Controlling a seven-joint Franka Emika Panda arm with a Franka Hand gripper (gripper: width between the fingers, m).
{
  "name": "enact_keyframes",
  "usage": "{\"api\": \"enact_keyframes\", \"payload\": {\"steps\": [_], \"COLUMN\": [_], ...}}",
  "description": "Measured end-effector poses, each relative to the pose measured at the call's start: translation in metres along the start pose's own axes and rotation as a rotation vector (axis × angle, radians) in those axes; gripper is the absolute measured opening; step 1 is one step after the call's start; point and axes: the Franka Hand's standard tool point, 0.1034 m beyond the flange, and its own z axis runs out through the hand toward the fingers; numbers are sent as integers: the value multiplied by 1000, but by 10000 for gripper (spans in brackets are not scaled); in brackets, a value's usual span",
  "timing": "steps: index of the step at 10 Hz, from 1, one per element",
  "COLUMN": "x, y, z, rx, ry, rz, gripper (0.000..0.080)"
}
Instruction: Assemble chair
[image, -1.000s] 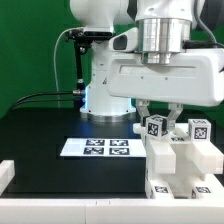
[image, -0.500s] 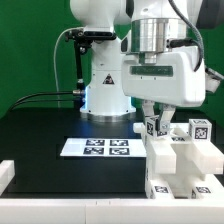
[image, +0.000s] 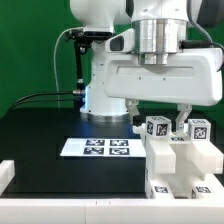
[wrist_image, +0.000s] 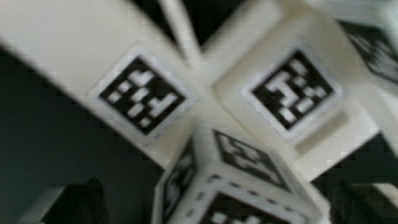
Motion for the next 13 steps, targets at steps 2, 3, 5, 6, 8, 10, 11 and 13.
{"api": "enact_keyframes", "payload": {"steps": [2,3,5,6,8,10,11,13], "x": [1,1,2,3,3,2,1,0], "y": [1,1,1,1,1,0,-1,-4], "z": [0,0,-1,-1,0,0,0,2], "rx": [-4,-5,-23,-22,-22,-22,-21,-20], "ry": [2,2,10,15,15,16,18,25], "rz": [-132,-188,-475,-463,-413,-257,-149,55], "gripper": [647,648,648,622,451,275,276,274]}}
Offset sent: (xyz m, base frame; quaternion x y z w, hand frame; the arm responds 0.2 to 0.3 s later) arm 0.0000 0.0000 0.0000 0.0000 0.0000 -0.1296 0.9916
